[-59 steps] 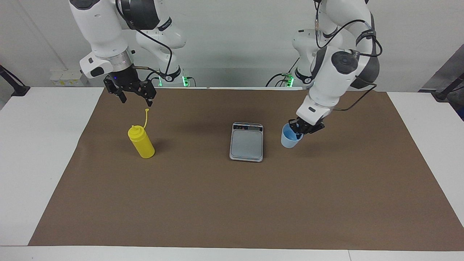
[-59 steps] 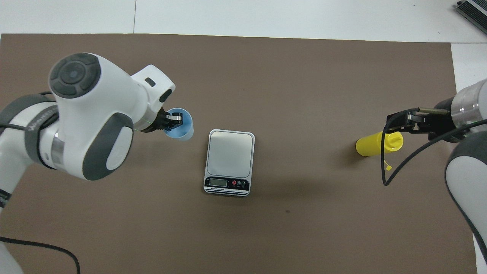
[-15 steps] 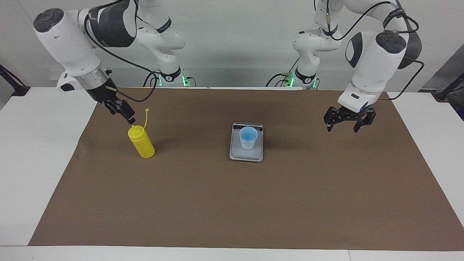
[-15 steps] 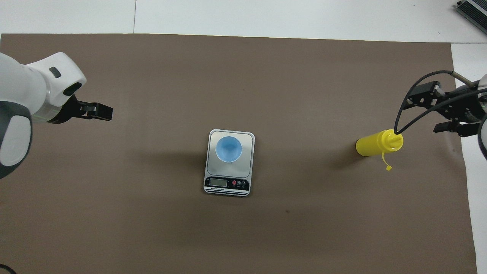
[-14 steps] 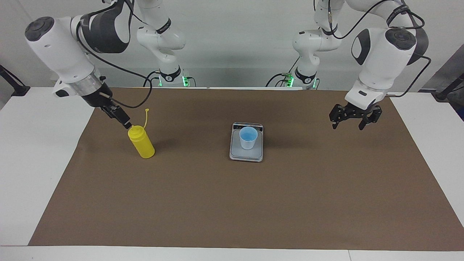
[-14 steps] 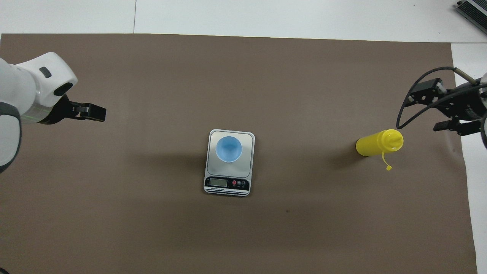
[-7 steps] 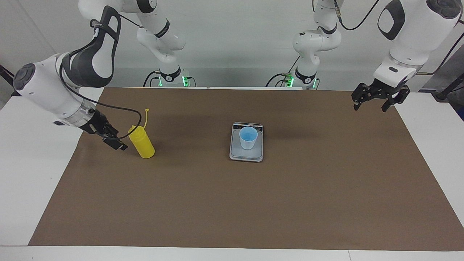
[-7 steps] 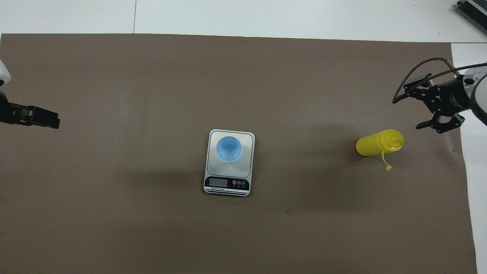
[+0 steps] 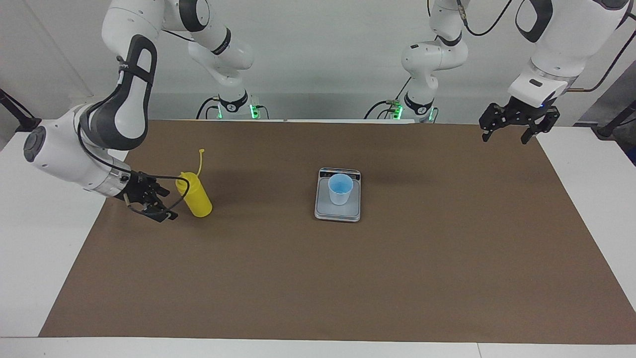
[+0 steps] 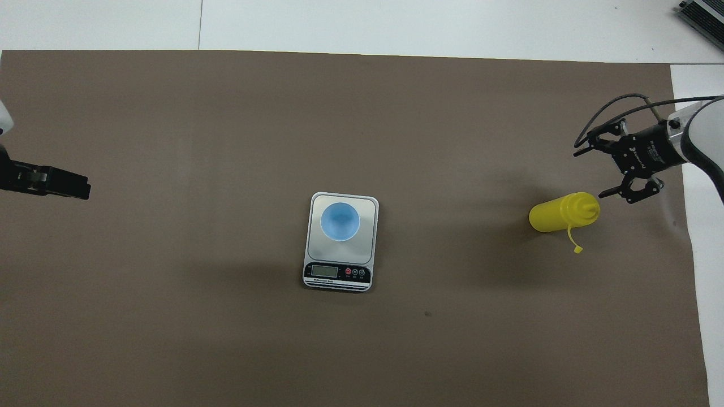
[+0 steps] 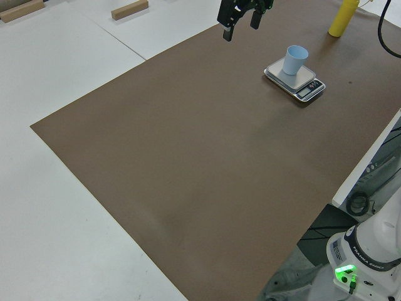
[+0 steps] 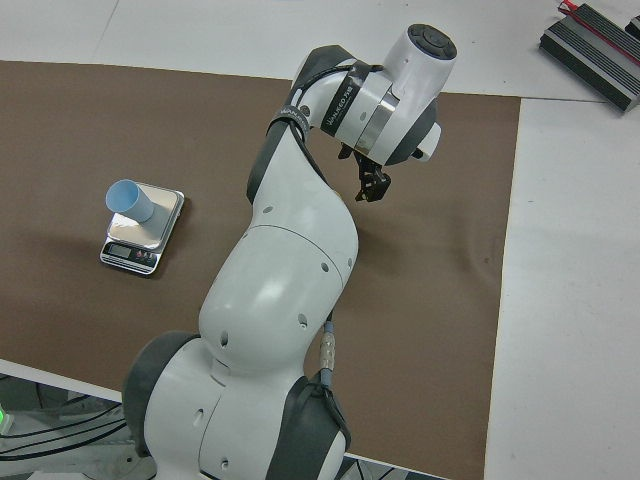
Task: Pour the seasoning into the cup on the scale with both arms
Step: 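Lower the right gripper over the yellow bottle and grasp it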
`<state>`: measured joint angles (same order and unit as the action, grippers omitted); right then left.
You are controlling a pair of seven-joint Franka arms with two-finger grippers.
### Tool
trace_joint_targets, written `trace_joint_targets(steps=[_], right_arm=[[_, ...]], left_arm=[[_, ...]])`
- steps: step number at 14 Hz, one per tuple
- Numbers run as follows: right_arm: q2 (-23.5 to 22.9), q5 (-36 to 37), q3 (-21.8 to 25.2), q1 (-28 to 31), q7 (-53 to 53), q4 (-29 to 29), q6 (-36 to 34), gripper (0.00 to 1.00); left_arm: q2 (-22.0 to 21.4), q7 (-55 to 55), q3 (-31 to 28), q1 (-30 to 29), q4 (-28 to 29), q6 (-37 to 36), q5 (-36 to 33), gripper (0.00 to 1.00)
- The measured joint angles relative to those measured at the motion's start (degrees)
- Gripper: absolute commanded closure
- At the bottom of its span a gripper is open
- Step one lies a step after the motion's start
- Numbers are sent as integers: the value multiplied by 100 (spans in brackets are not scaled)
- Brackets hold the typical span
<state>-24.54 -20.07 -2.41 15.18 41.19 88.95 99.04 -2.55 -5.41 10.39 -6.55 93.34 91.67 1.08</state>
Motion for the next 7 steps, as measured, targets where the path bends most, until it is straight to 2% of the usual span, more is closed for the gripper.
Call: trace_joint_targets(steps=[2,7], right_arm=[[-123,-69,2,80,123,30,2,0],[-171,-179,-8,176,129,420,1,0]], left_arm=[[0,21,-18,-32,-4,0,229,0],[-1,20,-13,-42,-5,-14,229,0]])
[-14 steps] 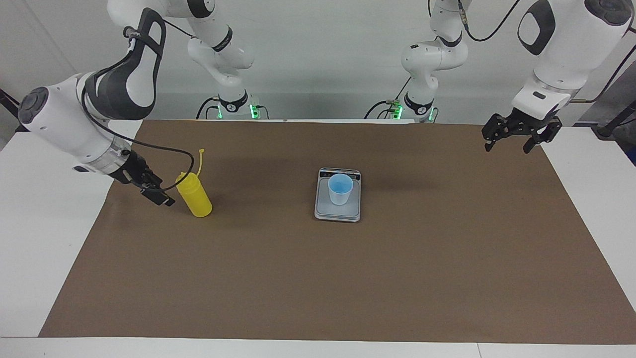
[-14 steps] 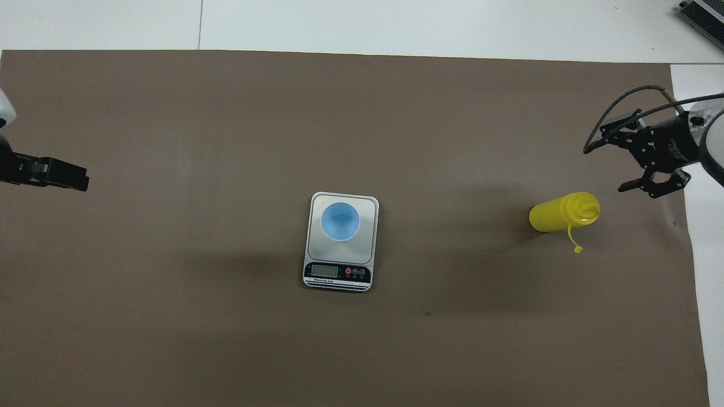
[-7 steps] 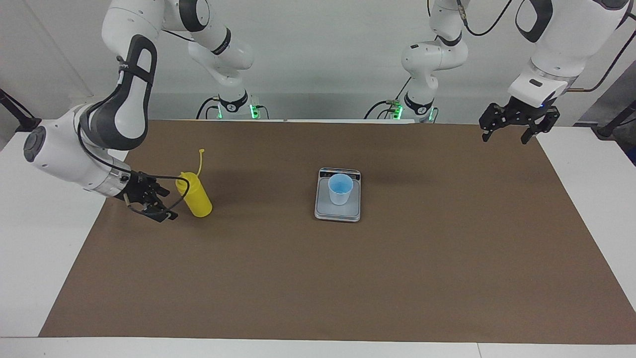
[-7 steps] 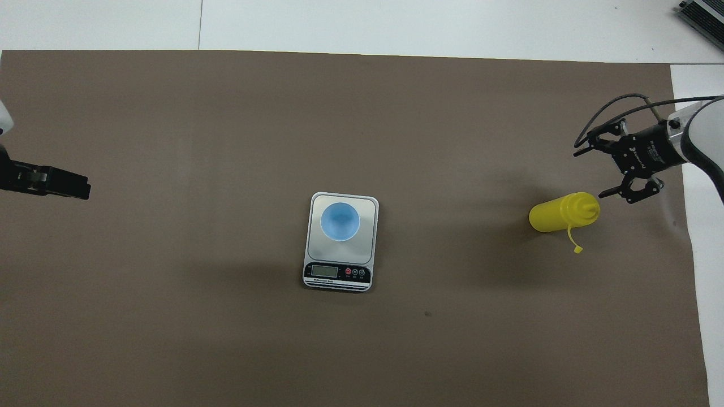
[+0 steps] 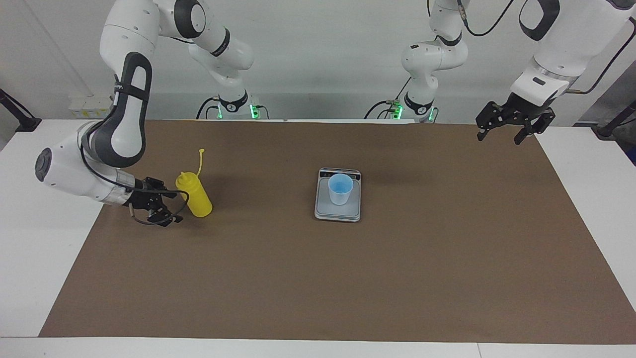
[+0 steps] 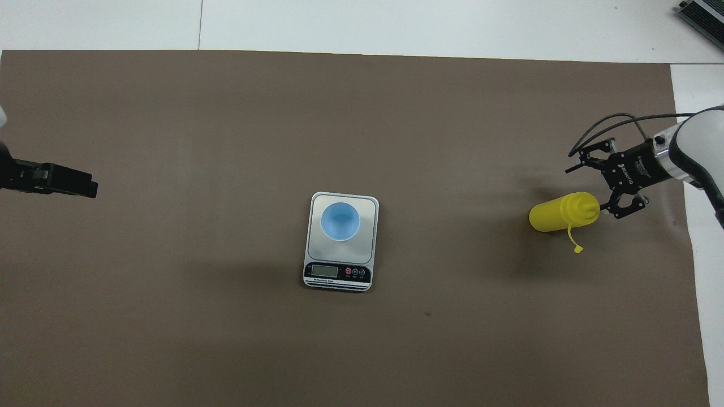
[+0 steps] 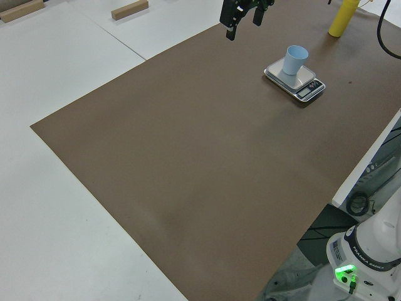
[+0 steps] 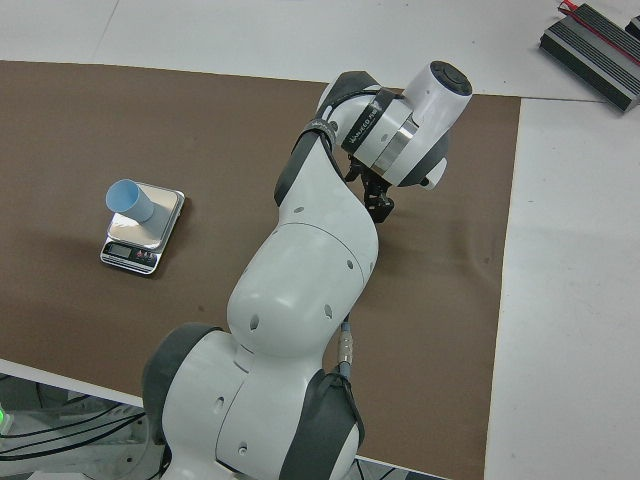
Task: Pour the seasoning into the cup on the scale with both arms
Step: 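Lower the right gripper over the yellow bottle and grasp it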
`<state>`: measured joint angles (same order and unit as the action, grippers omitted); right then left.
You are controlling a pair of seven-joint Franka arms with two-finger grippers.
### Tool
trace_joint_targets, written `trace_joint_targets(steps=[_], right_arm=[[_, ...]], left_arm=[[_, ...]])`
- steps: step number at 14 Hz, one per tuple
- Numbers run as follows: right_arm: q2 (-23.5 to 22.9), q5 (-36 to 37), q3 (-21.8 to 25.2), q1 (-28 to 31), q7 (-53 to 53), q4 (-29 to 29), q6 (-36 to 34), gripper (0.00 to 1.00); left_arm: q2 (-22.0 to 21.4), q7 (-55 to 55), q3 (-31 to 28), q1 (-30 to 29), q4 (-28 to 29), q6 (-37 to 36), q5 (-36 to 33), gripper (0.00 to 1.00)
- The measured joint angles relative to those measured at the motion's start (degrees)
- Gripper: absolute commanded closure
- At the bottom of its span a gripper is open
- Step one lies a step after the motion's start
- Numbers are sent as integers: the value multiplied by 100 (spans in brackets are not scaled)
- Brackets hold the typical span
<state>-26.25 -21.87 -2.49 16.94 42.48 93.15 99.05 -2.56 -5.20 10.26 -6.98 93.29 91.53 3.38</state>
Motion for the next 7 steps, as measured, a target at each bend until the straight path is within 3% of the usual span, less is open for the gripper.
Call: trace_joint_targets(steps=[7], right_arm=[[194,-309,-41,-34,0,473,-16,0]], left_arm=[[-24,-8,1,-7,-16,-263,-87,0]])
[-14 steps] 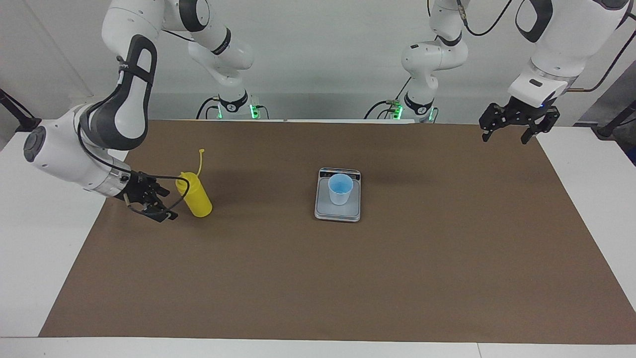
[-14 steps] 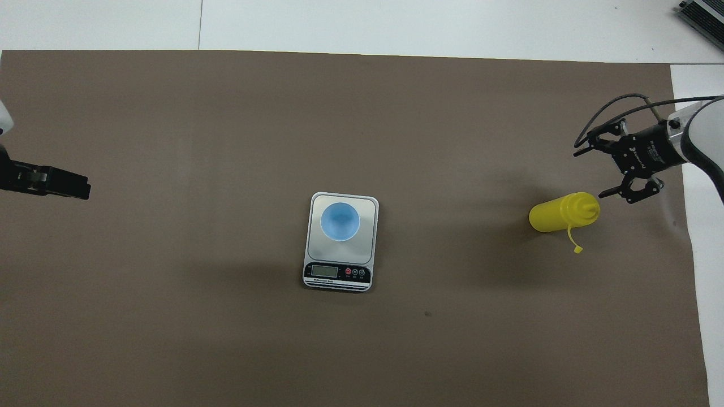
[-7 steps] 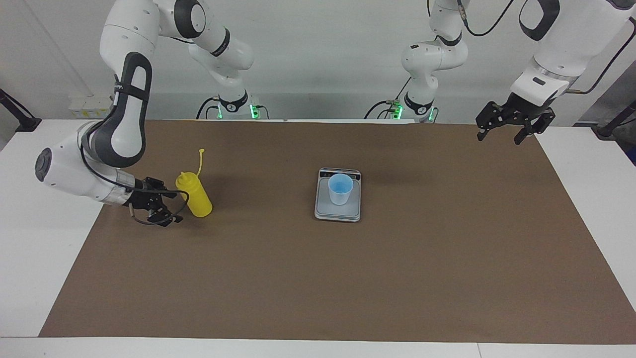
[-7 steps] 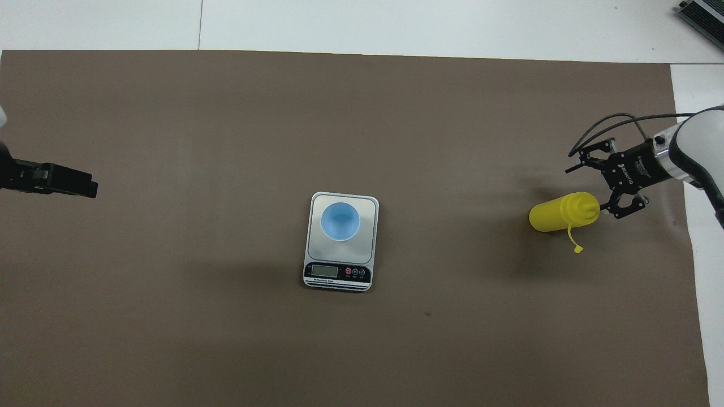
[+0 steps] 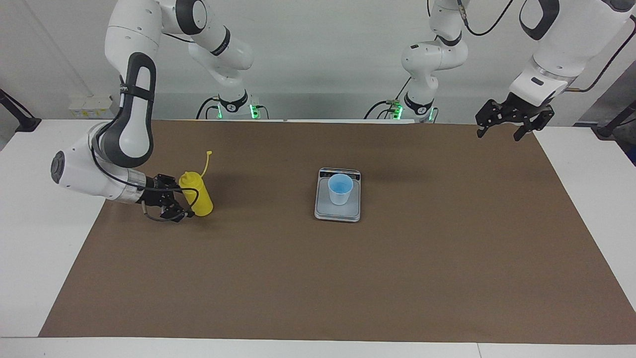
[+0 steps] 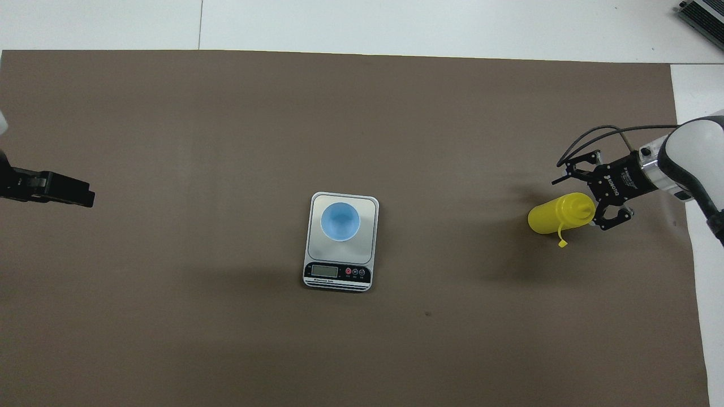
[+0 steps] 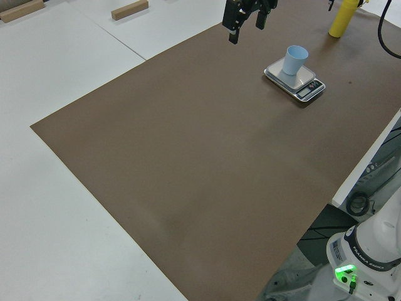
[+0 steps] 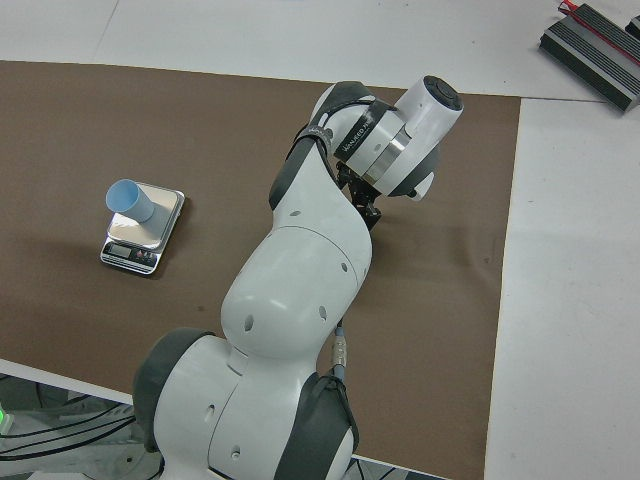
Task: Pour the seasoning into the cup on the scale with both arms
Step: 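Lower the right gripper over the yellow bottle and grasp it, then lift the yellow bottle with the right gripper and carry it over the cup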
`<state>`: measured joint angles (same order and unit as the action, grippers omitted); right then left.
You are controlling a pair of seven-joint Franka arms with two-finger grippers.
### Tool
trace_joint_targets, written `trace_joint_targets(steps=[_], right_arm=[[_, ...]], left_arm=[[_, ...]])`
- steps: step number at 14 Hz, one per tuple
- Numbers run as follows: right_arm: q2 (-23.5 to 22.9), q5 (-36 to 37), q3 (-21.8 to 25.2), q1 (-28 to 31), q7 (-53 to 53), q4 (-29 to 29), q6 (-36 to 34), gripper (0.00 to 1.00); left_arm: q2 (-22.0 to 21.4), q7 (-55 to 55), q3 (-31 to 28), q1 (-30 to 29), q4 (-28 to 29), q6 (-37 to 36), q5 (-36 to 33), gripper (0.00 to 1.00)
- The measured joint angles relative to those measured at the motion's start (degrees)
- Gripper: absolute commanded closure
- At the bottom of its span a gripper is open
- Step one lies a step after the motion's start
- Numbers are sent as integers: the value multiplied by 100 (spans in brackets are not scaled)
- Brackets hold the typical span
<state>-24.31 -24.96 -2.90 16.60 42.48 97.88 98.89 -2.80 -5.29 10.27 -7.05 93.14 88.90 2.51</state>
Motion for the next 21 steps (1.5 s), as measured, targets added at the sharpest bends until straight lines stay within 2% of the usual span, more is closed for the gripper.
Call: trace_joint_targets(steps=[6,7,8,9,11,15,19,21], right_arm=[[183,-109,-35,-45,0,392,-63,0],[221,-137,-35,-51,0,455,-83,12],[249,-146,-37,-52,0,495,-87,35],[273,-154,-41,-57,0,521,-87,66],[306,-165,-42,-101,3,540,-86,100],[437,-168,-45,-308,249,545,27,100],[781,-153,-49,-894,1439,498,745,100],[856,202,-53,-1312,2203,371,1038,100]], left_arm=[[-2,0,3,0,14,-1,-3,0],[-2,0,0,0,14,-1,-5,0],[-2,0,-4,-1,14,-1,-6,0],[-2,0,-6,-3,14,-2,-7,0],[-2,0,-8,-4,14,-2,-9,0],[-2,0,-8,-4,14,-2,-12,0],[-2,0,-8,-4,14,-2,-14,0],[-2,0,-8,-4,14,-2,-14,0]])
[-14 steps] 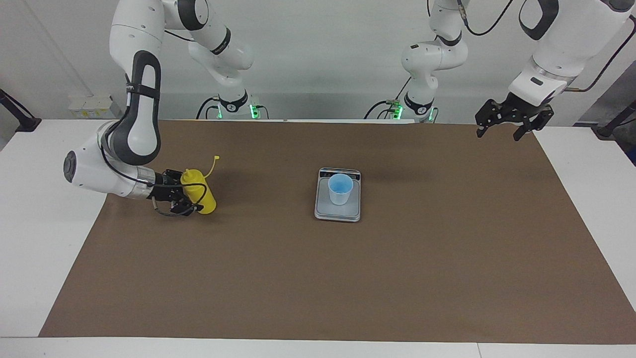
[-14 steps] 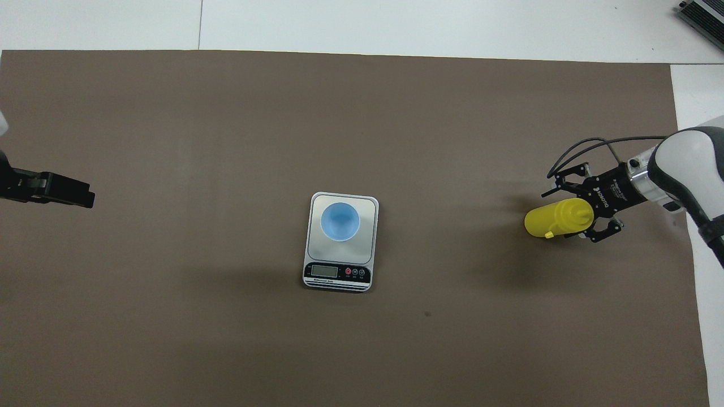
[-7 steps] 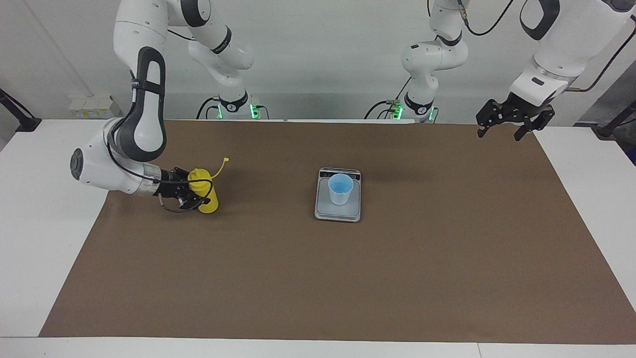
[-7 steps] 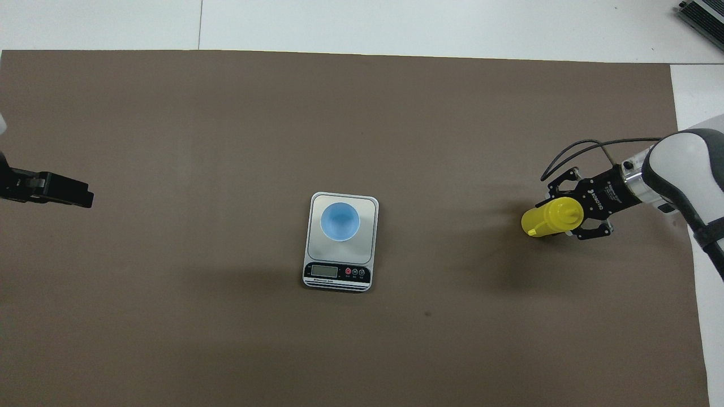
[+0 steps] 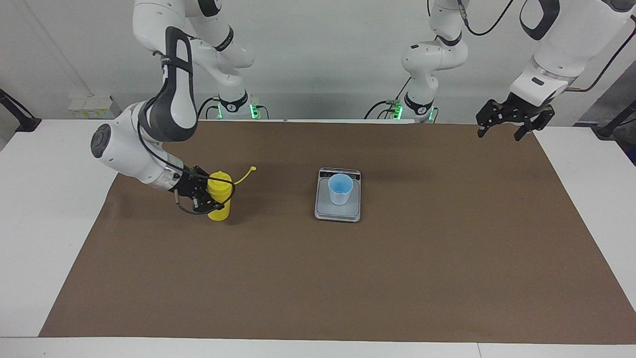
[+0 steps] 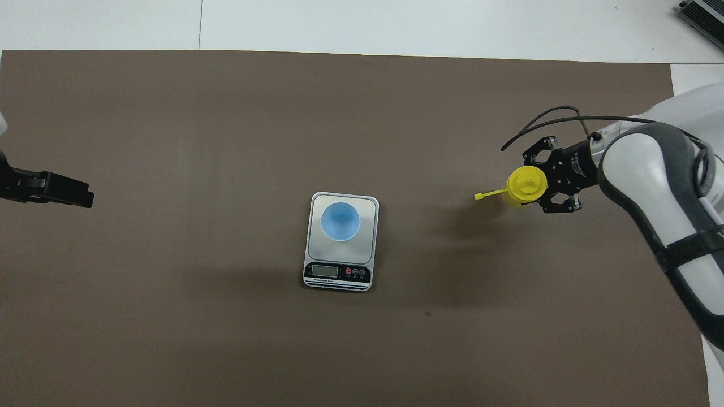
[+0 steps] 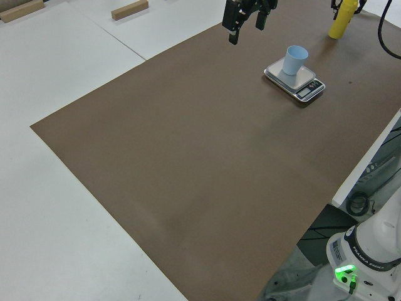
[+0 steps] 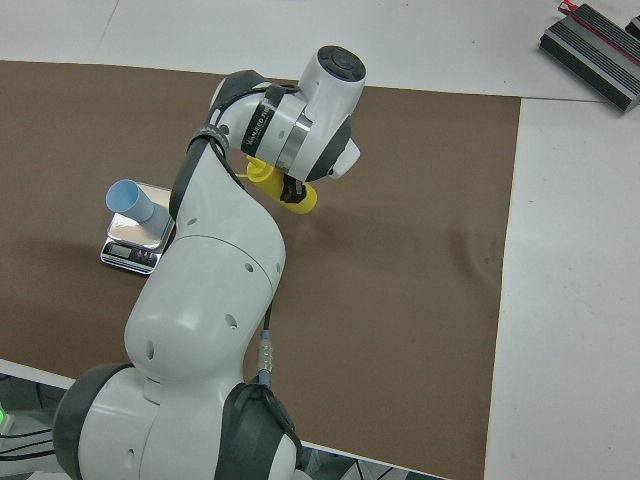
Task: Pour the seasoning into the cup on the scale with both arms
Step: 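Lift the yellow bottle with the right gripper and carry it over the cup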
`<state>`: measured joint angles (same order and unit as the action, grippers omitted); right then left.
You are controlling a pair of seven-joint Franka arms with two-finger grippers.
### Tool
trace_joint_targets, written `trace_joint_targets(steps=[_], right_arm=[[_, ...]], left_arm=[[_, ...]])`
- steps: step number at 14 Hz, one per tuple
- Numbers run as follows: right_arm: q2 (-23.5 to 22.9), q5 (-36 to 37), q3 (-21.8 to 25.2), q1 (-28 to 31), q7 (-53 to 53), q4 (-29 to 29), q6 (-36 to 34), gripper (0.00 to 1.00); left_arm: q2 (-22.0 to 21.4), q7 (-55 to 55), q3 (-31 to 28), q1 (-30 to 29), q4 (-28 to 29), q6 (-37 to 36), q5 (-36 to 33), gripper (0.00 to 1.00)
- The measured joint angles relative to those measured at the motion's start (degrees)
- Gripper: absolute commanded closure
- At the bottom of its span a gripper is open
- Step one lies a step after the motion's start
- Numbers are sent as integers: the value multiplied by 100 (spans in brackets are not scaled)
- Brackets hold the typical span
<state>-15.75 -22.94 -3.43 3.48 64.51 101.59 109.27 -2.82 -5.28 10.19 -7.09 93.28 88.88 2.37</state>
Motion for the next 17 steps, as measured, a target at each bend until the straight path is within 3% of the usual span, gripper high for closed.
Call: trace_joint_targets(steps=[8,17], right_arm=[[-194,1613,-7,-1392,3032,-969,673,100],[-430,4123,-14,-2616,4451,-1080,2002,100]], left_arm=[[0,0,0,0,0,0,-1,0],[0,0,0,0,0,-1,-1,0]])
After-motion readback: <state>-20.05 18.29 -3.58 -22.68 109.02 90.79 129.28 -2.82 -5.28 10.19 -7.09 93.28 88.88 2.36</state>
